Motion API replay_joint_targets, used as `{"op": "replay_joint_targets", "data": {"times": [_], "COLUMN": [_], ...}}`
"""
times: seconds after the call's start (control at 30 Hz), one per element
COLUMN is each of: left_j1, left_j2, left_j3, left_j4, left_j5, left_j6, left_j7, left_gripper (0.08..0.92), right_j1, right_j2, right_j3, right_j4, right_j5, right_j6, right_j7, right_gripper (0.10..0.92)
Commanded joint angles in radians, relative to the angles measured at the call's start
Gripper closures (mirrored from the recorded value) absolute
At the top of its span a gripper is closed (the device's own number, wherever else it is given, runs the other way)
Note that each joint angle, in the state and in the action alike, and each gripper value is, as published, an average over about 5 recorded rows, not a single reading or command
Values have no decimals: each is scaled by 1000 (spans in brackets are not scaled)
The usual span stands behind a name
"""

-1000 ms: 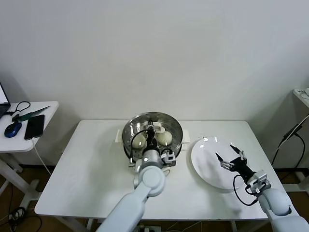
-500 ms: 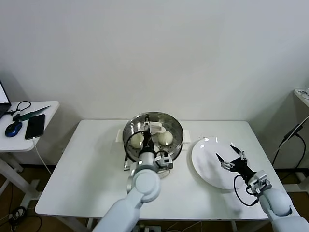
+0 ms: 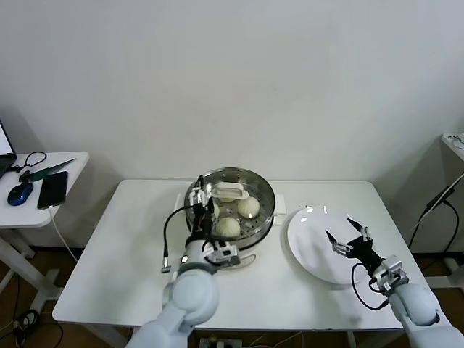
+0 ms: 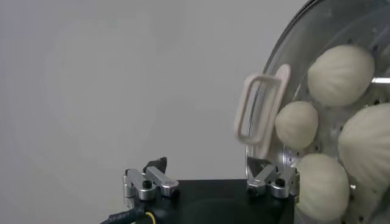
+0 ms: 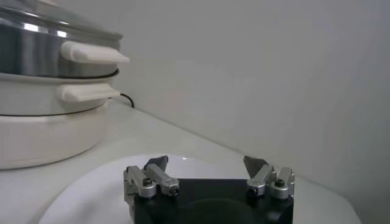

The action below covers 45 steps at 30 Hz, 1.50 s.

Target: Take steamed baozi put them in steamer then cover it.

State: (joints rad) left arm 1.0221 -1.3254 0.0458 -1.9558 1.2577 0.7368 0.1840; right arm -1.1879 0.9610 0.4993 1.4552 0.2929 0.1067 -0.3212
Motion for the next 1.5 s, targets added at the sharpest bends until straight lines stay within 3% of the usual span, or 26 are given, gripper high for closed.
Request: {"op": "replay_joint_targets", "data": {"times": [0.03, 0.23, 0.37, 0.5, 0.8, 1.5], "left_j1": [206, 321, 390, 461, 565, 606], "left_j2": [71, 46, 28, 0, -46, -74], "left_j3": [-251, -456, -582, -688, -781, -811], "left_j4": [-138, -133, -88, -57, -17, -38], "left_j5": [-520, -798, -995, -1200, -1434, -1446], "left_j6": [-266, -494, -660, -746, -820, -821], "left_j7": [-300, -378, -353, -297, -169, -123], "left_gripper": [177, 177, 177, 177, 177, 177], "right_j1": [-44, -101, -131, -152, -191, -210], "right_j2": [18, 38, 55, 68, 104, 115], "right_j3": [56, 95, 110, 116, 120, 119], "right_j4": [71, 131, 164, 186, 221, 199], "right_j5": [19, 11, 8, 7, -22, 16], "right_j6": [-3, 5, 16, 30, 39, 68], "right_j7": [41, 52, 54, 55, 65, 114], "right_gripper": [203, 203, 203, 203, 203, 203]}}
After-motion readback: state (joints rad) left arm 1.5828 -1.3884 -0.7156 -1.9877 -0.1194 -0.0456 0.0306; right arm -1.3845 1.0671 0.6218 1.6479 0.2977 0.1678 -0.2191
